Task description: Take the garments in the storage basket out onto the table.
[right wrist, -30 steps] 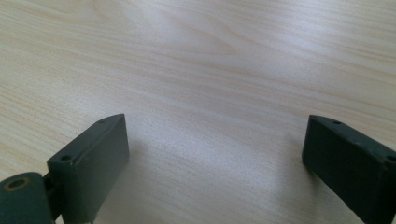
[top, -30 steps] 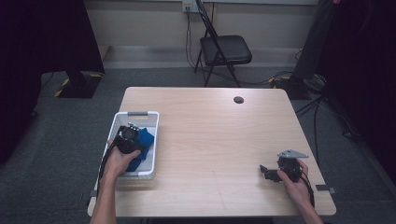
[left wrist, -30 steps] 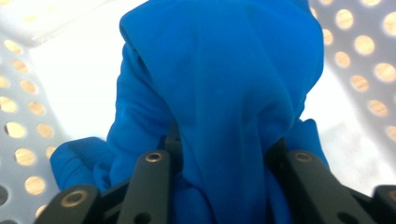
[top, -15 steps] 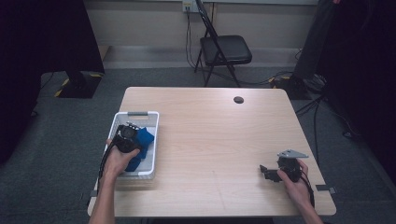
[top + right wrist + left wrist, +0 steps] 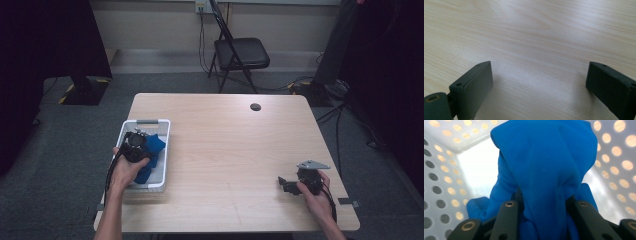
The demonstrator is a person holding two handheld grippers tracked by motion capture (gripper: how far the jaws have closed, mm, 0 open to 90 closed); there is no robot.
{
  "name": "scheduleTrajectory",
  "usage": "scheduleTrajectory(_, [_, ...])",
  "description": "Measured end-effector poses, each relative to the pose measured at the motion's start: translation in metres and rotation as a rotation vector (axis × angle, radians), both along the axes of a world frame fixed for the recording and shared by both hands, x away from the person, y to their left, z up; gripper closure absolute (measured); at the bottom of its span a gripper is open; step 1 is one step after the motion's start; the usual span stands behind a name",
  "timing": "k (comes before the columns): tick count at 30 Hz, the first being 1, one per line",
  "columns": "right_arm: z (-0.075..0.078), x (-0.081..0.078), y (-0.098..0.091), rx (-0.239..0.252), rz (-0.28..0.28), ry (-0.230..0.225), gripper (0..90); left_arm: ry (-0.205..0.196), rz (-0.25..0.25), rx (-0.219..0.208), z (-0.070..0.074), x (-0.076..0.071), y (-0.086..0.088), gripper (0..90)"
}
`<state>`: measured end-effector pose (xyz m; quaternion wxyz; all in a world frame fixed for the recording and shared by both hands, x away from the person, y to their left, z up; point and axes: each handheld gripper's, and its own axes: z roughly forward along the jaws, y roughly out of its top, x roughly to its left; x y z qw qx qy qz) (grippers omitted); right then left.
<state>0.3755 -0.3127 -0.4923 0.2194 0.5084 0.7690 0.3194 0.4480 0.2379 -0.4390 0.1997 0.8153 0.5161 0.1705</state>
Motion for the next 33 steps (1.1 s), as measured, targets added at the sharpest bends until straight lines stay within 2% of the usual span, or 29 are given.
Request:
scheduleTrajectory(6, [0.0,0.0,0.0,0.0,0.0,0.0,6.0,-0.049,-0.035,0.031,0.008,-0.005,-0.006,69.9])
scheduleTrajectory(8, [0.0,0.0,0.0,0.0,0.0,0.0,6.0,-0.068,-0.037,0.028,0.011,-0.007,-0.008,69.9])
scheduleTrajectory(11, [0.0,0.0,0.0,0.0,0.0,0.0,6.0,-0.087,-0.042,0.021,0.013,-0.009,-0.007,69.9])
scheduleTrajectory(16, [0.0,0.0,0.0,0.0,0.001,0.0,6.0,-0.118,-0.032,-0.023,0.019,-0.011,-0.004,69.9])
scheduleTrajectory(22, [0.0,0.0,0.0,0.0,0.001,0.0,6.0,-0.151,-0.035,-0.025,0.024,-0.016,-0.004,69.9])
scheduleTrajectory(27, [0.0,0.0,0.0,0.0,0.001,0.0,6.0,-0.186,-0.04,-0.051,0.03,-0.021,-0.004,69.9])
scheduleTrajectory(33, [0.0,0.0,0.0,0.0,0.001,0.0,6.0,-0.202,-0.047,-0.062,0.032,-0.024,-0.005,69.9])
